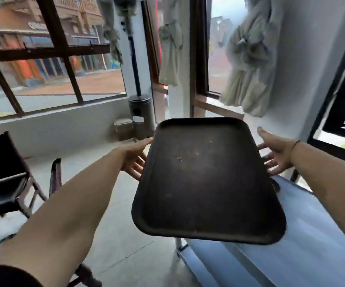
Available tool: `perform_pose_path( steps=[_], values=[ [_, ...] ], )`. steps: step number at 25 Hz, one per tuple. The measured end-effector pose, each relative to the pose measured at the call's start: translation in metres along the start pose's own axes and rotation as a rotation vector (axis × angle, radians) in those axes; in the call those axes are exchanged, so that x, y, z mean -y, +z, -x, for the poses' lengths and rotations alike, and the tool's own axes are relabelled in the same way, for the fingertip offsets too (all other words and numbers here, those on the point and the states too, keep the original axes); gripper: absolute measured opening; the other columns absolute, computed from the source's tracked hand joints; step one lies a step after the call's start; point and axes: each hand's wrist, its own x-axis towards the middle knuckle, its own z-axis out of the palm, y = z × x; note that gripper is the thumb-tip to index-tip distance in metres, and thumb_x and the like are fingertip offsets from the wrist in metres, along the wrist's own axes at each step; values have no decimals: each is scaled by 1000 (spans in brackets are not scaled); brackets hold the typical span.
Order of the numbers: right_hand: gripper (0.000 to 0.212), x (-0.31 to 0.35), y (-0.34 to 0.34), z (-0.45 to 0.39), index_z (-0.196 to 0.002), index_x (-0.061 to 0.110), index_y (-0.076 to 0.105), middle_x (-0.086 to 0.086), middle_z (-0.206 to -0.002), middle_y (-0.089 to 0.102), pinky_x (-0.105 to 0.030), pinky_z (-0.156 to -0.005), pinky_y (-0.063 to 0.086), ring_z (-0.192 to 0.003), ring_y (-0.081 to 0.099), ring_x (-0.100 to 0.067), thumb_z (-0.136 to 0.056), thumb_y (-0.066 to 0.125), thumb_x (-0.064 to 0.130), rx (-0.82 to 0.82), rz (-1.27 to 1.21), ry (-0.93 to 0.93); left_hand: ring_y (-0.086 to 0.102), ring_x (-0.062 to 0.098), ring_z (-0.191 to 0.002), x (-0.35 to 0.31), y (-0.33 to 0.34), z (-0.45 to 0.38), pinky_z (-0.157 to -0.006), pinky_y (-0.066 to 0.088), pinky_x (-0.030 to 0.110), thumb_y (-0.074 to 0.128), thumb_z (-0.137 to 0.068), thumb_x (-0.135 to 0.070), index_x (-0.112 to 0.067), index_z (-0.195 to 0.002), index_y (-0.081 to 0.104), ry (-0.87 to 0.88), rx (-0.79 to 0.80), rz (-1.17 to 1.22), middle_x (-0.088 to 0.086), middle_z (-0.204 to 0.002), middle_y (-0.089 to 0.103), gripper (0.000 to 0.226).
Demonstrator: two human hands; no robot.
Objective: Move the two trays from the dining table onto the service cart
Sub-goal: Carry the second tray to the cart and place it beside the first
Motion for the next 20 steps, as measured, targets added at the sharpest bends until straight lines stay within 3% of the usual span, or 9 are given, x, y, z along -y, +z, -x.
perform_pose_path(
  steps=[5, 7, 10, 13, 17, 20],
  values=[
    [89, -70, -107, 15, -118, 15, 55, -17, -96, 60, -41, -63, 56, -78, 63, -30, -78, 26, 88, -161, -134, 94, 69, 35, -91, -79, 107, -44, -72, 61, 48, 43, -78, -83, 1, -112, 59, 76, 194, -158, 18, -105, 66, 92],
    [88, -95, -138, 26, -116, 16, 57, -17, -97, 62, -43, -66, 57, -81, 65, -32, -78, 25, 88, -221, -168, 137, 71, 34, -87, -102, 149, -58, -67, 61, 47, 49, -65, -87, 1, -109, 63, 116, 259, -224, 17, -102, 69, 99],
    [84, -136, -173, 46, -110, 17, 58, -17, -102, 63, -45, -73, 55, -86, 64, -33, -79, 26, 88, -334, -237, 193, 65, 28, -64, -134, 211, -74, -58, 59, 39, 52, -51, -87, -3, -89, 64, 180, 369, -301, 12, -75, 62, 93],
    [82, -170, -192, 67, -110, 15, 56, -17, -101, 60, -41, -71, 55, -83, 61, -31, -80, 28, 86, -432, -306, 246, 58, 22, -50, -156, 265, -83, -51, 55, 30, 48, -61, -88, -10, -71, 56, 221, 469, -375, 7, -55, 57, 79],
    [82, -210, -201, 89, -100, 16, 56, -10, -85, 56, -35, -66, 51, -68, 56, -24, -78, 26, 88, -553, -403, 345, 71, 30, -78, -167, 328, -99, -60, 60, 38, 38, -78, -86, -3, -97, 66, 256, 580, -506, 12, -89, 71, 89],
    [82, -241, -199, 93, -99, 18, 58, -10, -83, 56, -31, -62, 52, -67, 56, -23, -74, 29, 91, -630, -458, 430, 70, 33, -92, -162, 363, -106, -67, 60, 40, 33, -80, -86, -3, -99, 66, 276, 652, -572, 15, -101, 71, 91]
  ],
)
